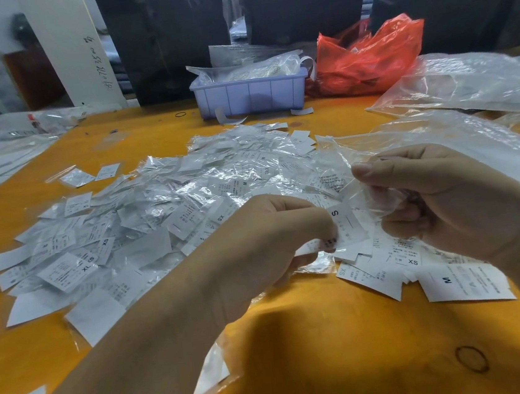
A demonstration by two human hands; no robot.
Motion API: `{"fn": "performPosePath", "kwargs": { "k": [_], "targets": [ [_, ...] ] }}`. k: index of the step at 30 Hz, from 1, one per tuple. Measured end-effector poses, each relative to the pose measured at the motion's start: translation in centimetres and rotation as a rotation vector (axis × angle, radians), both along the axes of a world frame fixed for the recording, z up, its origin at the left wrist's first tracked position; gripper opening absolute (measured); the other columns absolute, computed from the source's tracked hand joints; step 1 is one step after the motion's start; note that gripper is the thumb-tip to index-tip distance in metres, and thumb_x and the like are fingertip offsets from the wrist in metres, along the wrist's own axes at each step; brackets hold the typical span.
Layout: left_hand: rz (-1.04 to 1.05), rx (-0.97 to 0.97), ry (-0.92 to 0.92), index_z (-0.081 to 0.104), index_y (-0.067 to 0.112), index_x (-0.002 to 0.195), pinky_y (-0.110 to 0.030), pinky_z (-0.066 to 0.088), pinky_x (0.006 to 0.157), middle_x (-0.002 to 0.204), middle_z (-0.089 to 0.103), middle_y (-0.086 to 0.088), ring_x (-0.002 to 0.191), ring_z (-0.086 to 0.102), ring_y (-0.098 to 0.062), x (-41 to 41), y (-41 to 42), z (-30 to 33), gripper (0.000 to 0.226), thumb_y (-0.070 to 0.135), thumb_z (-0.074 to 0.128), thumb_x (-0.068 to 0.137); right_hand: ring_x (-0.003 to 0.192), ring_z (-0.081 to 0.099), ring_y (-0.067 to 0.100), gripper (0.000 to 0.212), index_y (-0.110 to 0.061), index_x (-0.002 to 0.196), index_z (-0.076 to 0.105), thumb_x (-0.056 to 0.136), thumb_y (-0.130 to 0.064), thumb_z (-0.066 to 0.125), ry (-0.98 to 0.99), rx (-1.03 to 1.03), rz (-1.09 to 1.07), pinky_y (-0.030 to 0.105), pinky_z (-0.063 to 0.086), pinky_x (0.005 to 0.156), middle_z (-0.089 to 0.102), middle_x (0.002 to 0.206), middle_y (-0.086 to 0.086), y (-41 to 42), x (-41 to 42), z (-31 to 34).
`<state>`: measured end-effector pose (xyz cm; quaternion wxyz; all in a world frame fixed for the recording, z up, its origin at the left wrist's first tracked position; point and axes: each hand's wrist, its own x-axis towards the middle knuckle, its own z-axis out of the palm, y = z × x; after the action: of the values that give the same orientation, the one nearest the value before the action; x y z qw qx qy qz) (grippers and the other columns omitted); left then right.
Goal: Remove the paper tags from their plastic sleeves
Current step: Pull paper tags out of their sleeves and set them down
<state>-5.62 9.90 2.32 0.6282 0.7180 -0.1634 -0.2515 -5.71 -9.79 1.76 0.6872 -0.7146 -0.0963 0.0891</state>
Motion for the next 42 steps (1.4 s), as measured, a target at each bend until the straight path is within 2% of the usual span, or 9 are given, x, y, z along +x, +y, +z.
{"fn": "performPosePath", "kwargs": {
  "k": [4,13,20,22,26,32,37,42],
  "targets": [
    [0.005,0.005,0.004,0.061,0.01,0.055,-0.005,0.035,0.037,0.051,0.058,0.008,0.035,0.047,0.001,0.0,-0.01,0.04,0.033,0.001,0.057,0.086,0.048,0.014,0.015,0.031,-0.017,0.048,0.053,0.07,-0.031,0.07,0.009,-0.003,0.004,0.024,0.013,0.043,0.029,0.052,0.002,0.04,0.03,-0.17],
    [0.012,-0.006,0.022,0.061,0.01,0.053,-0.005,0.034,0.036,0.049,0.058,0.008,0.035,0.05,0.004,-0.03,-0.17,0.13,0.036,-0.001,0.056,0.087,0.044,0.021,0.013,0.028,-0.019,0.049,0.058,0.07,-0.031,0.07,0.004,-0.034,0.113,0.02,0.019,0.041,0.04,0.051,0.002,0.43,-0.06,-0.41],
    [0.038,-0.033,0.024,0.06,0.007,0.06,-0.005,0.034,0.035,0.049,0.058,0.009,0.036,0.05,0.004,-0.2,-0.29,0.31,0.029,0.0,0.056,0.088,0.045,0.021,0.013,0.03,-0.019,0.051,0.058,0.071,-0.032,0.076,0.01,-0.056,0.179,0.02,0.021,0.04,0.039,0.052,0.001,0.37,-0.1,-0.5],
    [0.042,-0.028,0.011,0.06,0.006,0.061,-0.005,0.033,0.035,0.046,0.056,0.01,0.034,0.048,0.004,-0.23,-0.3,0.33,0.028,0.0,0.056,0.088,0.045,0.019,0.014,0.032,-0.018,0.051,0.055,0.071,-0.028,0.078,0.019,-0.047,0.168,0.02,0.02,0.04,0.038,0.052,0.002,0.42,-0.11,-0.53],
    [0.05,-0.006,0.007,0.06,0.006,0.062,-0.005,0.034,0.036,0.049,0.059,0.009,0.033,0.047,0.003,-0.13,-0.21,0.21,0.026,0.002,0.057,0.088,0.045,0.019,0.013,0.03,-0.021,0.048,0.056,0.074,-0.03,0.068,0.003,-0.048,0.114,0.02,0.02,0.04,0.037,0.051,0.001,0.53,-0.13,-0.44],
    [0.002,0.032,-0.007,0.062,0.008,0.06,-0.005,0.034,0.037,0.049,0.057,0.01,0.034,0.049,0.003,-0.19,-0.12,0.16,0.028,0.003,0.057,0.087,0.046,0.017,0.013,0.038,-0.015,0.046,0.048,0.069,-0.037,0.069,0.015,0.023,0.009,0.021,0.017,0.04,0.029,0.05,0.0,0.16,-0.07,-0.07],
    [-0.015,0.06,-0.035,0.062,0.012,0.055,-0.006,0.032,0.036,0.044,0.052,0.01,0.032,0.045,0.001,-0.09,-0.07,0.05,0.033,0.003,0.057,0.087,0.047,0.015,0.015,0.041,-0.015,0.048,0.044,0.074,-0.034,0.069,0.021,0.02,0.01,0.022,0.015,0.04,0.029,0.049,0.0,0.28,-0.1,-0.36],
    [-0.022,0.106,-0.068,0.063,0.017,0.053,-0.013,0.029,0.037,0.045,0.049,0.009,0.034,0.042,-0.003,0.03,0.05,-0.11,0.031,0.011,0.065,0.083,0.046,0.016,0.013,0.039,-0.015,0.046,0.046,0.07,-0.037,0.068,0.034,0.036,0.009,0.021,0.017,0.04,0.028,0.05,0.0,0.31,-0.02,-0.37]
  ]
}}
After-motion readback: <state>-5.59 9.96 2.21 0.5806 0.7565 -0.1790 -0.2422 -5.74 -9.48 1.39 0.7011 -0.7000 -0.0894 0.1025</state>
